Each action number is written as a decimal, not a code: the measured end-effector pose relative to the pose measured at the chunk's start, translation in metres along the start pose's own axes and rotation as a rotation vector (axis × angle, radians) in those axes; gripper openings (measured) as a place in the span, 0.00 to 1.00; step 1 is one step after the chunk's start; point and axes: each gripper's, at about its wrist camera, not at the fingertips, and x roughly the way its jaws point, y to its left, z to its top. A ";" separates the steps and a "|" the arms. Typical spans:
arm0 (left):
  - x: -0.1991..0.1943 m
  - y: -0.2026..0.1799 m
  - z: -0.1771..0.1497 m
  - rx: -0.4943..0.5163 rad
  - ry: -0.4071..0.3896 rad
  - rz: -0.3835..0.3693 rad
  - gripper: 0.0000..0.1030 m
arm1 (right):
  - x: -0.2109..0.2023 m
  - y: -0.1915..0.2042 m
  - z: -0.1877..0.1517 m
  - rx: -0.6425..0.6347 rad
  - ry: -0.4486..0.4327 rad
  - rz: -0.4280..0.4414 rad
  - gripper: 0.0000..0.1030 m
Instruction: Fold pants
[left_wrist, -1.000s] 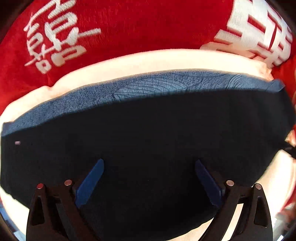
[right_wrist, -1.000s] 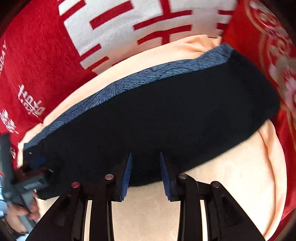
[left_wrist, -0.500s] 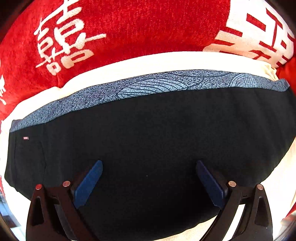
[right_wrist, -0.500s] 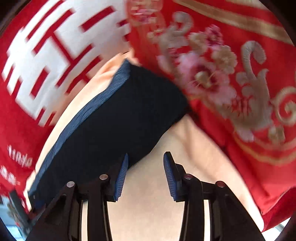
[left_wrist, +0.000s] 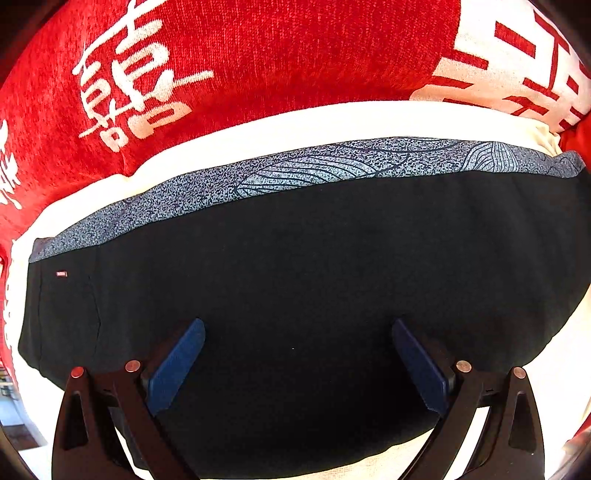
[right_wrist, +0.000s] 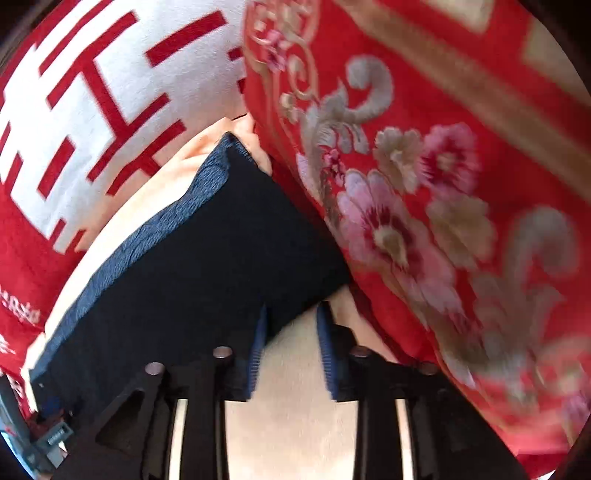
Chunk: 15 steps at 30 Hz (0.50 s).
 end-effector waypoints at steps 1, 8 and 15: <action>-0.001 -0.001 -0.001 0.001 -0.003 0.000 0.99 | -0.004 0.001 -0.006 0.012 0.012 0.031 0.35; -0.003 -0.003 -0.001 -0.021 0.016 0.006 0.99 | -0.009 0.022 -0.066 0.029 0.137 0.199 0.43; -0.002 -0.003 0.000 -0.024 0.020 0.009 0.99 | 0.009 0.042 -0.088 0.042 0.203 0.240 0.43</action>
